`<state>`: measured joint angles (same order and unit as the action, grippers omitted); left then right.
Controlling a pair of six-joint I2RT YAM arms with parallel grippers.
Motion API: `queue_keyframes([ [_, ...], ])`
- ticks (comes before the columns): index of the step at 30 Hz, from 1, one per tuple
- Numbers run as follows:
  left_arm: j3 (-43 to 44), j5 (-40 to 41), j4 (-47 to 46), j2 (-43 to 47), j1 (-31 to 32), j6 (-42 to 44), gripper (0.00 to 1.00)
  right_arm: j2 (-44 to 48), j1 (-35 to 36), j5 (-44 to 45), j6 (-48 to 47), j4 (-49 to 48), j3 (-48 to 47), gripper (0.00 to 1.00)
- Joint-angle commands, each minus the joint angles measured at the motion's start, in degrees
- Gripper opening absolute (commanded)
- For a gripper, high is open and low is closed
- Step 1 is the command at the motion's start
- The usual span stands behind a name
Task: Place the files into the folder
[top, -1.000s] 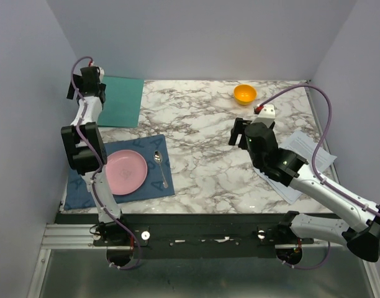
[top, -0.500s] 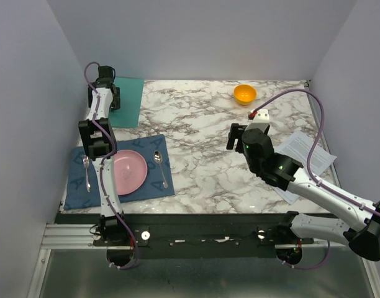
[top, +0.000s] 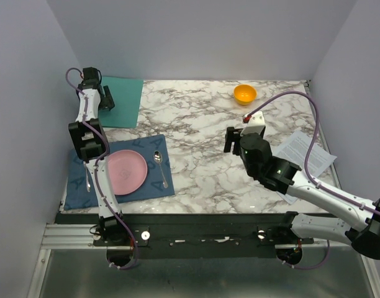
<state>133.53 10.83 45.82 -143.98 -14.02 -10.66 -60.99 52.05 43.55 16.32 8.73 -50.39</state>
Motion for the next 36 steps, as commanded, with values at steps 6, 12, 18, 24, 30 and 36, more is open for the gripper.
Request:
queue_keyframes([
  [6, -2.66, -2.75, -4.24, 5.90, -2.24, -1.56, 0.99, -1.50, 2.09, 3.30, -2.34, -2.58, -0.67, 0.79],
  [12, -1.00, 0.42, -2.93, 3.02, -2.68, -0.95, 0.99, -2.38, 3.14, 4.35, -3.31, -2.58, -1.29, 0.78],
  [18, -0.47, 0.94, -1.79, -0.24, -2.77, 0.11, 0.99, -1.59, 4.02, 5.75, -4.71, -2.58, -1.46, 0.77],
  [24, -1.26, 0.60, -2.40, -0.51, -3.47, 0.89, 0.99, -0.27, 4.55, 6.81, -5.15, -2.58, -1.11, 0.76],
  [30, -1.96, -0.90, -0.12, -1.91, -1.10, 7.13, 0.99, -0.36, 5.08, 7.34, -5.15, -2.58, -1.29, 0.75],
  [36, -11.71, -3.18, -1.00, 1.33, 3.03, 16.36, 0.97, -0.27, 5.43, 8.04, -5.15, -2.67, -1.20, 0.75],
])
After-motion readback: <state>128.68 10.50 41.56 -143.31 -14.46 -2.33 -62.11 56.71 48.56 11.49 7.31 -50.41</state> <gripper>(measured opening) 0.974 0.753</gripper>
